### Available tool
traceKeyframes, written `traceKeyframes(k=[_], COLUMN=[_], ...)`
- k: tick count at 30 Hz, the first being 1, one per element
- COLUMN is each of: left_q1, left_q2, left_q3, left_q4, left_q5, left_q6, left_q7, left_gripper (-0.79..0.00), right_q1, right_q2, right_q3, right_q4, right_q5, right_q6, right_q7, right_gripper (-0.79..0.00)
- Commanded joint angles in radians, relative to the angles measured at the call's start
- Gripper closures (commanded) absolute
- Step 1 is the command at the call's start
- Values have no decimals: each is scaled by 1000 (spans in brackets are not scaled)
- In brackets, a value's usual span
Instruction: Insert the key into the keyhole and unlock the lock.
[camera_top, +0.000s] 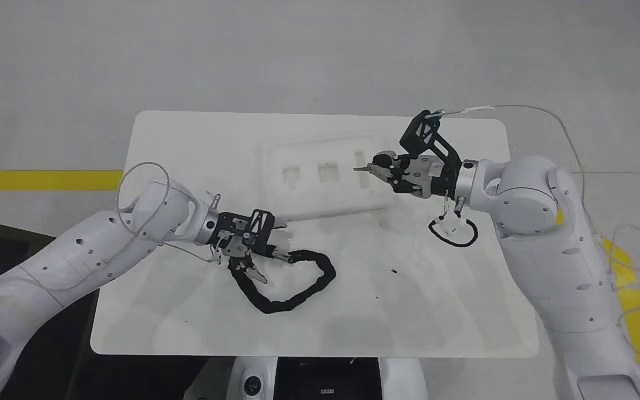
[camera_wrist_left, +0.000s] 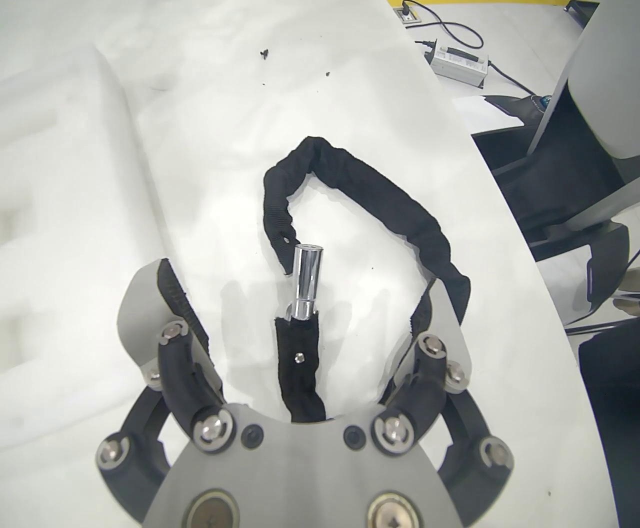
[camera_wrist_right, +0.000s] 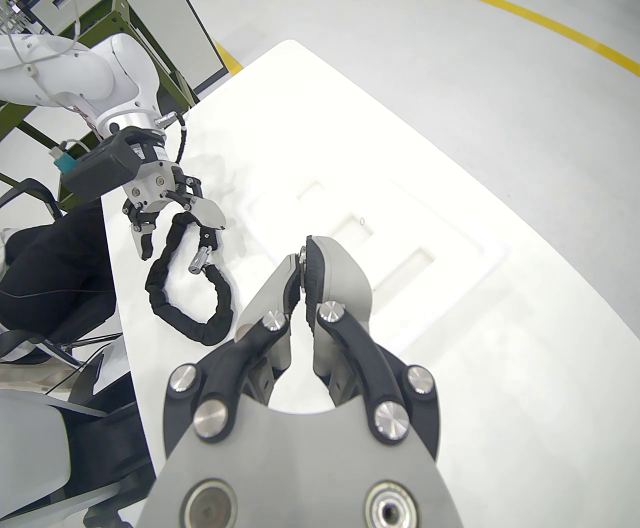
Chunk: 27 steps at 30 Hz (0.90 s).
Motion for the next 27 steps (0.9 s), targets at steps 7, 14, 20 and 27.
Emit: traceKeyframes(k=[7,14,20,27], left_q1=[30,19,25,36], left_q2=[-1,-11,-29,-59], left_q3=[0,0,0,-11], left_q4=[-18,-5,2,51], left_q5=[86,111,134,141], left_q6=[0,0,0,1], left_q7=[-49,-24,3,26], left_gripper=[-785,-785,-785,-548], right_q1=[0,0,0,0], right_q2=[0,0,0,0], right_q3=[0,0,0,0], right_q4=[0,0,0,0], right_q5=[0,0,0,0], right_q6=[0,0,0,0], right_q7=[0,0,0,0], right_gripper=[0,0,0,0])
